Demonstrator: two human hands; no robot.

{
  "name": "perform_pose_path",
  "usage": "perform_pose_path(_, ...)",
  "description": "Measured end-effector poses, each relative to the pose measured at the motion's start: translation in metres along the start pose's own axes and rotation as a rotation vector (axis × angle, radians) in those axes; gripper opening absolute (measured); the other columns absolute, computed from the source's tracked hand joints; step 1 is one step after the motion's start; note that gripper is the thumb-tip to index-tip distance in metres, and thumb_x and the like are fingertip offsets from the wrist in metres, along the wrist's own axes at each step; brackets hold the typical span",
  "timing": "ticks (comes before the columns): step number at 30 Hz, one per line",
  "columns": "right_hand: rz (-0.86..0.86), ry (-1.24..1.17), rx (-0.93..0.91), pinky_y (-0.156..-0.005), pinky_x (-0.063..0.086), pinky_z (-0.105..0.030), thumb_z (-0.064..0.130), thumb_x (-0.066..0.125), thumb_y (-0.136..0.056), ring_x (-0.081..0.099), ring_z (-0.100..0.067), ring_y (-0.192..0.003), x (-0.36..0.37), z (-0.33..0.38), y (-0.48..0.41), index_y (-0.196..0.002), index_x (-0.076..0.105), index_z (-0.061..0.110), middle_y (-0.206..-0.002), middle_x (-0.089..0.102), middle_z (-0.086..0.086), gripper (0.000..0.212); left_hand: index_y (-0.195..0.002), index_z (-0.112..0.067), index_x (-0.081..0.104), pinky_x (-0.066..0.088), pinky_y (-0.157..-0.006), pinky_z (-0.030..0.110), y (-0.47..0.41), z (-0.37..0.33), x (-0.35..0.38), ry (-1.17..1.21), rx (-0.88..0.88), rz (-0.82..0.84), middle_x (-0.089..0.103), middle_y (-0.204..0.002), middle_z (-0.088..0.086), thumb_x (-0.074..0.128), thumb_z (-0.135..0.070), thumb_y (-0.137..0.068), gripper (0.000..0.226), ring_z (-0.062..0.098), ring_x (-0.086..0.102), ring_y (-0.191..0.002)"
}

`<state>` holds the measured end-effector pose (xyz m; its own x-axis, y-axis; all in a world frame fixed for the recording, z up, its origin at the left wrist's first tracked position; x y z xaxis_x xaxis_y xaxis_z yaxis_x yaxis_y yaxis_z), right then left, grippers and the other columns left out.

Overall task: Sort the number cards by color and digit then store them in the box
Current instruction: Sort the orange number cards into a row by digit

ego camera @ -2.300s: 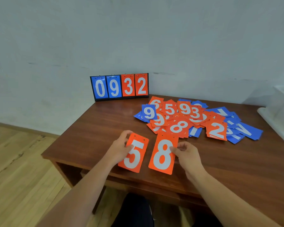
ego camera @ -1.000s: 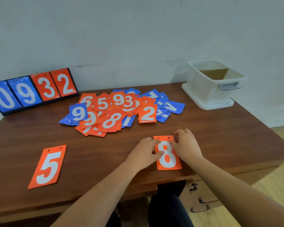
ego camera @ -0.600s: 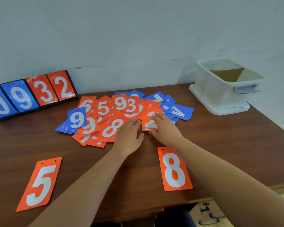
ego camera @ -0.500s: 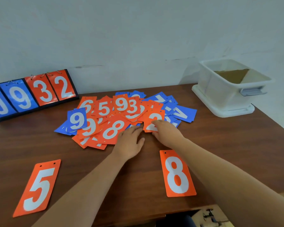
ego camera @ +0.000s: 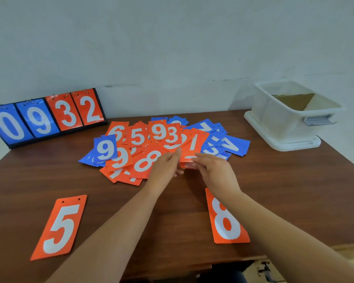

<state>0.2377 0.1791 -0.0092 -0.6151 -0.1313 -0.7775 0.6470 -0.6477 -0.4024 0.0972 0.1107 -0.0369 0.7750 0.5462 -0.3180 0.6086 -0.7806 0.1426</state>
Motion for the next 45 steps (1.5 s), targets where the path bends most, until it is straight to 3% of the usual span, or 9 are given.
perform_pose_path(3,-0.021,-0.08,-0.098,-0.097,0.051,-0.038,0.019,0.063,-0.094,0.062,-0.022,-0.116,0.005,0.023,0.011,-0.114,0.074,0.016,-0.127,0.066,-0.003,0.023,-0.112,-0.019,0.062,0.06,-0.079,0.031,0.008,0.001,-0.009,0.226,-0.1,-0.01,0.066,-0.108,-0.001,0.061,-0.038,-0.096,0.025,0.014,0.069,-0.087)
perform_pose_path(6,0.024,-0.06,-0.199,-0.095,0.052,-0.039,0.015,0.065,-0.091,0.061,-0.024,-0.115,0.016,0.044,0.018,-0.113,0.074,0.015,-0.122,0.068,-0.004,0.023,-0.135,-0.016,0.051,0.061,-0.079,0.033,0.016,0.008,-0.026,0.313,-0.142,-0.032,0.053,-0.128,0.004,0.072,-0.019,-0.089,0.05,0.021,0.062,-0.107)
perform_pose_path(11,0.254,-0.036,-0.195,-0.112,0.038,-0.033,0.007,0.055,-0.093,0.044,-0.015,-0.133,0.044,0.058,0.023,-0.13,0.063,0.022,-0.142,0.053,0.004,0.041,-0.135,-0.014,0.056,0.056,-0.093,0.039,0.021,0.029,-0.071,-0.129,-0.152,-0.164,0.058,-0.134,0.004,0.065,-0.028,-0.095,0.044,0.025,0.06,-0.119)
perform_pose_path(14,0.248,-0.035,-0.004,-0.108,0.033,-0.025,0.013,0.053,-0.093,0.04,-0.015,-0.134,0.052,0.048,0.02,-0.138,0.052,0.019,-0.143,0.048,0.001,0.045,-0.133,-0.016,0.057,0.056,-0.093,0.041,0.024,0.043,-0.104,-0.111,-0.17,-0.249,0.062,-0.131,0.003,0.06,-0.032,-0.097,0.039,0.022,0.063,-0.114)
perform_pose_path(19,0.077,-0.226,0.46,-0.078,0.04,-0.027,0.037,0.057,-0.094,0.056,-0.018,-0.098,0.061,0.028,0.002,-0.103,0.06,0.01,-0.104,0.062,-0.004,0.028,-0.11,-0.022,0.057,0.055,-0.074,0.032,0.039,0.067,-0.138,0.073,-0.16,-0.396,0.062,-0.109,0.0,0.06,-0.027,-0.098,0.014,0.016,0.063,-0.095)
perform_pose_path(25,0.237,0.36,0.599,-0.105,0.038,-0.041,0.061,0.063,-0.083,0.041,-0.034,-0.129,0.084,0.031,-0.008,-0.134,0.042,0.007,-0.14,0.042,-0.018,0.077,-0.111,-0.026,0.058,0.058,-0.072,0.026,0.051,0.087,-0.143,0.129,-0.152,-0.322,0.064,-0.104,-0.007,0.061,-0.036,-0.096,0.018,0.01,0.067,-0.085)
perform_pose_path(32,0.123,-0.092,0.666,-0.087,0.051,-0.038,0.03,0.058,-0.095,0.059,-0.026,-0.109,0.085,0.028,-0.012,-0.118,0.058,0.011,-0.119,0.062,-0.009,0.03,-0.111,-0.03,0.054,0.055,-0.07,0.023,0.056,0.091,-0.156,0.091,-0.149,-0.321,0.061,-0.099,-0.012,0.062,-0.045,-0.093,0.025,0.01,0.065,-0.087)
perform_pose_path(39,0.09,-1.001,0.718,-0.087,0.057,-0.04,0.021,0.071,-0.088,0.071,-0.017,-0.093,0.077,0.071,0.009,-0.104,0.067,0.022,-0.104,0.071,0.001,0.016,-0.123,-0.027,0.06,0.057,-0.092,0.041,0.071,0.094,-0.18,0.187,-0.156,-0.325,0.067,-0.119,-0.003,0.053,-0.037,-0.1,0.027,0.02,0.067,-0.106)
perform_pose_path(45,0.19,-0.75,0.525,-0.068,0.053,-0.022,0.025,0.067,-0.092,0.067,-0.012,-0.087,0.089,0.134,0.021,-0.102,0.066,0.011,-0.101,0.069,0.0,0.018,-0.105,-0.029,0.065,0.06,-0.085,0.037,0.103,0.091,-0.196,0.375,-0.138,-0.203,0.075,-0.105,-0.004,0.054,-0.031,-0.1,0.013,0.015,0.074,-0.095)
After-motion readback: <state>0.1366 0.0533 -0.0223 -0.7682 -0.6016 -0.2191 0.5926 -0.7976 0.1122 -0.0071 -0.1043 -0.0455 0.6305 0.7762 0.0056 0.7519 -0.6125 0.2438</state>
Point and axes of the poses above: each hand's wrist, its own y-axis away from the middle knuckle, its own x-axis out of the palm, z = x × y, the point moved 7 cm from there along -y, towards the middle knuckle
